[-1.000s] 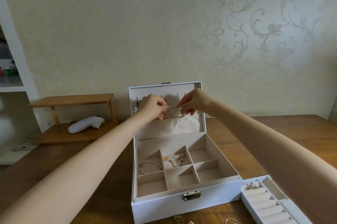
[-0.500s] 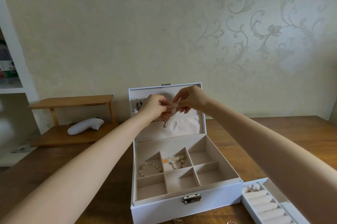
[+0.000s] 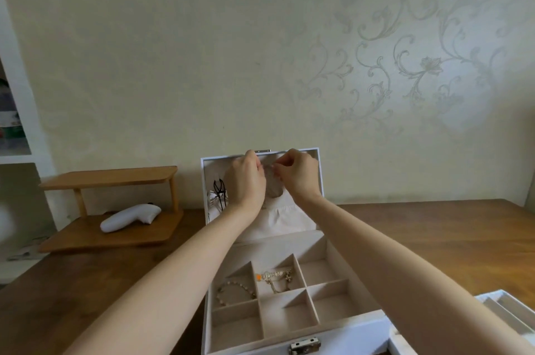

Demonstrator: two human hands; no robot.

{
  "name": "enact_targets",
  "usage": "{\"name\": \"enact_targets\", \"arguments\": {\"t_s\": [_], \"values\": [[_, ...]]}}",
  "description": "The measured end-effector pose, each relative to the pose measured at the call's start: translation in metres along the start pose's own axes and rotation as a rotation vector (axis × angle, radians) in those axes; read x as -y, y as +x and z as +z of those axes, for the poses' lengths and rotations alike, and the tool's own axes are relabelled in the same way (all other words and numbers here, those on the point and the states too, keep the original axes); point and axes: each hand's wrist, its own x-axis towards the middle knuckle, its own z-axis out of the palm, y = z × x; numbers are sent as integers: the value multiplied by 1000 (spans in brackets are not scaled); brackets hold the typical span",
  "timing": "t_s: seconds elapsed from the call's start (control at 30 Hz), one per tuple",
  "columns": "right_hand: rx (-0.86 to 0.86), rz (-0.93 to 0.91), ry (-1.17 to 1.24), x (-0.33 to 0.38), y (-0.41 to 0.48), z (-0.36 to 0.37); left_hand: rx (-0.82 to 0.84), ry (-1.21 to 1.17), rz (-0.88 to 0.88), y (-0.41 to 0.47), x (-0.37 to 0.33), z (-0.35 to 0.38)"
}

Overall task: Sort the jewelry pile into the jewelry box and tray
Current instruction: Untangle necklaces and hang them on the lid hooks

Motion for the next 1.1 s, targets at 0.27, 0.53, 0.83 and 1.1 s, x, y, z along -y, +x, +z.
{"name": "enact_targets", "arguments": {"t_s": [0.27, 0.53, 0.83, 1.1], "values": [[-49, -35, -91, -7, 2, 4, 58, 132, 49, 4, 1, 11], [-2, 80, -50, -9, 4, 6, 143, 181, -37, 2, 2, 15], [68, 25, 31, -19, -16, -2, 110, 78, 49, -15, 14, 12], [118, -11, -61, -23, -18, -3, 161, -59, 63, -20, 19, 18]]}}
